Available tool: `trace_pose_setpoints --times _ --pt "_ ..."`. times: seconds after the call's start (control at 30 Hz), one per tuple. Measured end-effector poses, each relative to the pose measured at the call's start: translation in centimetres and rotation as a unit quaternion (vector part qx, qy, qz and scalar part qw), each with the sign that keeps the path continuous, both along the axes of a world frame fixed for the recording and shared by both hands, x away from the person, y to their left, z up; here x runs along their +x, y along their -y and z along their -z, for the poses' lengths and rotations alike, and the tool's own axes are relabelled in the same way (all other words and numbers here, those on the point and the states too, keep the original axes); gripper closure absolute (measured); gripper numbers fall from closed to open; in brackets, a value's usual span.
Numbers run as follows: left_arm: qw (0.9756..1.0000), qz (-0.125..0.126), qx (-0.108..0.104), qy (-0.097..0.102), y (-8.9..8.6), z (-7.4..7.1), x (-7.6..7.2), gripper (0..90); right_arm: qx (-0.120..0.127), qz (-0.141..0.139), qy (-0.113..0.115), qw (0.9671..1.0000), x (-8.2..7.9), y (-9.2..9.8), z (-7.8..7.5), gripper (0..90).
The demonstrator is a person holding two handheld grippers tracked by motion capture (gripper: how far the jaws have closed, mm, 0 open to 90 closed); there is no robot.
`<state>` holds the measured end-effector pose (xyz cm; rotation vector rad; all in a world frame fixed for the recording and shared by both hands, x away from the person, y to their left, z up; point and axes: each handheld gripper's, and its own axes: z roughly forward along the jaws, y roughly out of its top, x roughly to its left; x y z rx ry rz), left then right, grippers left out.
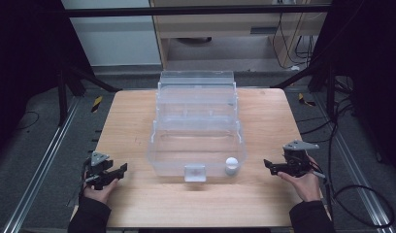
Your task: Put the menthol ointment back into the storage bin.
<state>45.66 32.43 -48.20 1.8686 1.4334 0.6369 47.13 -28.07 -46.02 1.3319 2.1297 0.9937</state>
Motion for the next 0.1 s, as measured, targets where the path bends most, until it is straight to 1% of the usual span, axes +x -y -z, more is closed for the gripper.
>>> trace_pose_setpoints --times 0.1 --pt "1.0 -0.002 0.0 0.0 -0.07 0.03 0.02 38.0 0.004 0.004 0.001 1.0 -0.05 0.48 0.37 9.2"
